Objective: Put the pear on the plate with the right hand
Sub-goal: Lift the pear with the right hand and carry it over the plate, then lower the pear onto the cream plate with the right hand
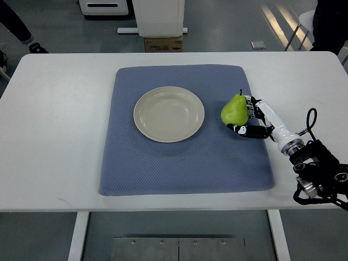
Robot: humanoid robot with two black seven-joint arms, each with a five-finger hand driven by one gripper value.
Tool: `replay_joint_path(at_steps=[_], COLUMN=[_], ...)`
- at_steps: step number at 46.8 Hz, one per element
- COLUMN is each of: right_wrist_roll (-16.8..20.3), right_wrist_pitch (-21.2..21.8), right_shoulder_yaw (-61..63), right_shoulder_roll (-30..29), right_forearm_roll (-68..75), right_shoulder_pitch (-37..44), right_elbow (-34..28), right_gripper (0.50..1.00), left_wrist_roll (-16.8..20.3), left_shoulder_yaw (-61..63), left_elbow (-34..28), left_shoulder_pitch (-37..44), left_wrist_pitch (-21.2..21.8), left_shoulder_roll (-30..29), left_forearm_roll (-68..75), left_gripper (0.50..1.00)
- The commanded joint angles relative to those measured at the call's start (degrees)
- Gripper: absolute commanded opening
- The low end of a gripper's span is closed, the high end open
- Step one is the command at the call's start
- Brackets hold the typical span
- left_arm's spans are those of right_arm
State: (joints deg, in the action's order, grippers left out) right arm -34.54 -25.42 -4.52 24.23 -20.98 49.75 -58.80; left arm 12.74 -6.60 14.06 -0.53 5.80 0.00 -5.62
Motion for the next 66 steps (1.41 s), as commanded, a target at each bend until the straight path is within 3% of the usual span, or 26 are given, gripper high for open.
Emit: replay_joint_path(at_steps=[1,16,30,42,51,66], right_wrist_roll=[-0.09,0.0,0.88,1.76,1.76,1.49], right_wrist_pitch=[0.02,3.0,3.45,3.01,3.09,3.09], right_shoulder_yaw=[0.48,2.33,2.24,2.15,1.8,-0.48], right_shoulder_roll=[0.56,5.3,4.43,-5.23,-12.53,-18.34], right_forearm_roll=[0.06,0.32,1.64,1.64,1.55,1.12], right_shoulder_pitch=[1.04,6.41,7.29,9.22,10.28,10.72], right_elbow=[0.0,-0.09,-0.09,0.52,4.83,7.82], right_gripper=[0.5,0.5,0.5,0.5,0.5,0.5], left_wrist_roll=[0.01,0.01,0.01,0.01,0.01,0.01], left_shoulder_yaw=[0.0,0.0,0.0,0.0,0.0,0.0], left_elbow=[0.0,0.0,0.0,0.0,0.0,0.0], left_shoulder_pitch=[0.0,0.0,0.0,0.0,0.0,0.0], left_wrist_pitch=[0.0,0.0,0.0,0.0,0.0,0.0], left_shoulder_roll=[0.0,0.0,0.0,0.0,0.0,0.0], left_forearm_roll=[0.0,0.0,0.0,0.0,0.0,0.0], left_gripper=[1.0,1.0,1.0,1.0,1.0,1.0])
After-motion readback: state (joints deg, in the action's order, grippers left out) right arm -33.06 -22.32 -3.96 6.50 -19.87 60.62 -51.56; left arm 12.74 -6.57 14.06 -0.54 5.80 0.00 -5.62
